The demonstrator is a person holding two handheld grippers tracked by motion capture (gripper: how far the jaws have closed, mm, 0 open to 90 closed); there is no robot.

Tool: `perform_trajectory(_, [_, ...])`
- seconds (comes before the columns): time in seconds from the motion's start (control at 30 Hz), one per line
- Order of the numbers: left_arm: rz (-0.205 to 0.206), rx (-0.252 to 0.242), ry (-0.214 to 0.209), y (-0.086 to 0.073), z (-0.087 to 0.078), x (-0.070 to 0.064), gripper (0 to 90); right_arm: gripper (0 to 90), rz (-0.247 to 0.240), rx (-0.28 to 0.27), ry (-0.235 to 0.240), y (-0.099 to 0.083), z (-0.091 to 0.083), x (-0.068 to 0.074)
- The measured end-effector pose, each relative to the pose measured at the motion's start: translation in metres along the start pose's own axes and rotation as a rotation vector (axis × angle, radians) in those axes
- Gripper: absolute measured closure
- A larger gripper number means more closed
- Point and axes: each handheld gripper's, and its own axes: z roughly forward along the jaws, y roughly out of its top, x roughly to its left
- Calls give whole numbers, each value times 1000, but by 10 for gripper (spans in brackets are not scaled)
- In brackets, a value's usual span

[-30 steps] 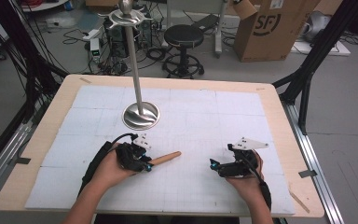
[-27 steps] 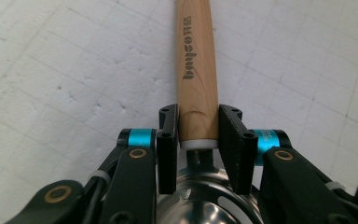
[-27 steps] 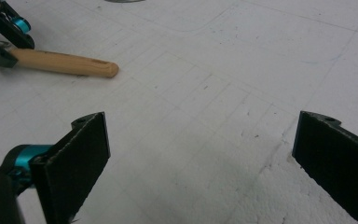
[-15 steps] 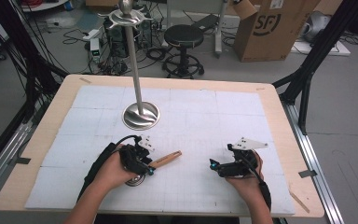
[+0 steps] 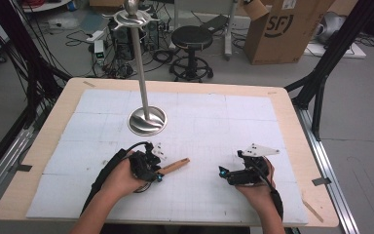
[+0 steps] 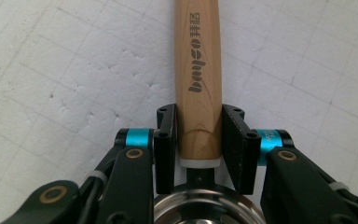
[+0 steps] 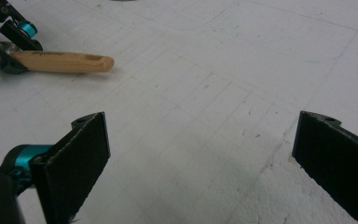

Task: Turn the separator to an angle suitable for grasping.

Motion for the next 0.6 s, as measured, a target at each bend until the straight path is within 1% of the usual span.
perform_trajectory(0.03, [12, 14, 1, 2, 0, 0, 691, 29, 1, 1, -1, 0, 0, 0])
perform_trajectory(0.17, [9, 25, -8, 4, 0, 1, 693, 29, 3, -1, -1, 0, 0, 0])
perform_trajectory(0.3, [-10, 33, -31, 4, 0, 4, 688, 29, 0, 4, -2, 0, 1, 1])
perform_trajectory(0.33, [-7, 38, -34, 5, 1, 5, 686, 29, 1, 6, -1, 0, 2, 1])
perform_trajectory(0.43, [-32, 41, -52, 5, 1, 7, 684, 29, -6, 9, 0, 0, 2, 2])
perform_trajectory(0.5, [-47, 44, -74, 5, 2, 11, 682, 29, -5, 8, 0, 0, 2, 2])
perform_trajectory(0.6, [-42, 52, -75, 6, 2, 11, 683, 29, -8, 3, 1, 1, 3, 3])
